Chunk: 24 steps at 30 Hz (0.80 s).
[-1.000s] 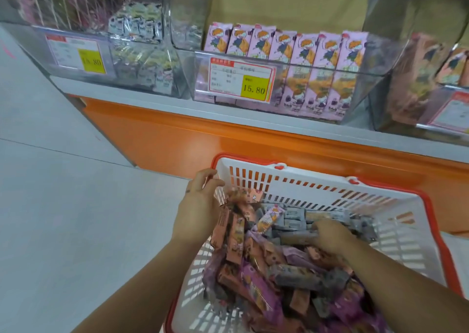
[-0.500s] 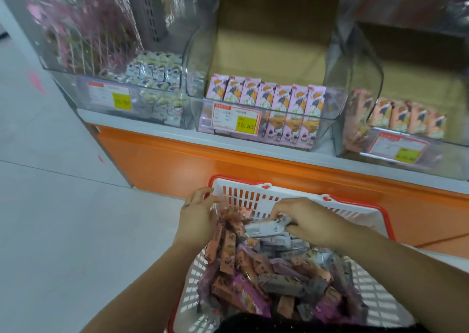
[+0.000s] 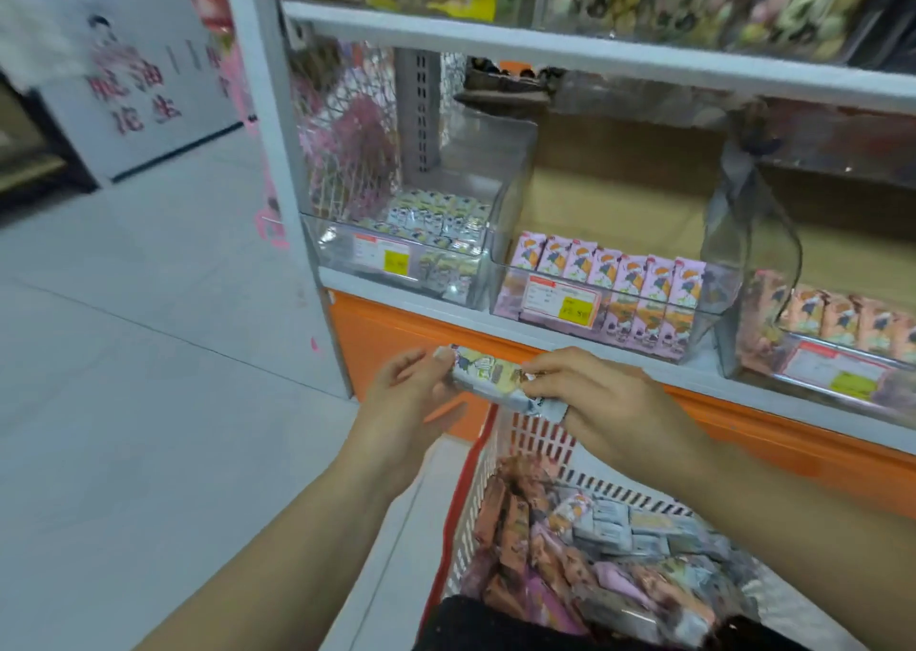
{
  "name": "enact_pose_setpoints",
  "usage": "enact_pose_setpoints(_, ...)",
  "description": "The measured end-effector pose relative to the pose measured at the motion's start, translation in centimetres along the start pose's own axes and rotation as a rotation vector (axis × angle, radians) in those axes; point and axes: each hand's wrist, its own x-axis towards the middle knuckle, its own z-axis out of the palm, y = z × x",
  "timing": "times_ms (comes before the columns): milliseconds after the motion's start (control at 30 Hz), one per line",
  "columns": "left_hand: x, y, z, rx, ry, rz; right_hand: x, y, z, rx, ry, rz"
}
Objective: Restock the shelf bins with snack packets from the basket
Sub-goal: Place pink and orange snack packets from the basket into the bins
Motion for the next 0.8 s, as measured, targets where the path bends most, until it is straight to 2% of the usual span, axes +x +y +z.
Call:
enact_pose_setpoints(167, -1.4, 1.7, -0.6, -0.164, 0.068, 0.059, 3.8, -2.3, 2.5, 0.066, 0.161, -0.014)
enact_pose_setpoints(267, -1.5, 2.7, -0.4, -0.167, 0.028, 0.115, 6.4, -3.2, 3.4, 0.149, 0.184, -0.016)
enact_pose_setpoints(467, 0.9, 6.7, -1.3, -0.008, -0.044, 0.158, 10.9, -1.7, 2.6, 0.239, 0.076, -0.048)
enact_pose_setpoints(567, 2.9, 9.1, -1.6, 0.035, 0.020, 0.206, 12.8, 2.0, 1.0, 0.197, 0.084, 0.114)
enact_pose_setpoints(667, 5.6, 11.7, -1.3, -0.046, 0.031, 0.167, 14.8, 6.8, 0.4, 0.016, -0.049, 0.319)
enact_pose_setpoints(733, 7.8, 13.2, -0.7, -0.178, 0.049, 0.116, 15.6, 9.3, 0.5, -0.077, -0.160, 0.374)
enact_pose_setpoints(800, 9.8, 14.5, -0.1, -0.206, 0.037, 0.146, 15.7, 10.5, 0.9, -0.081, -0.194, 0.369)
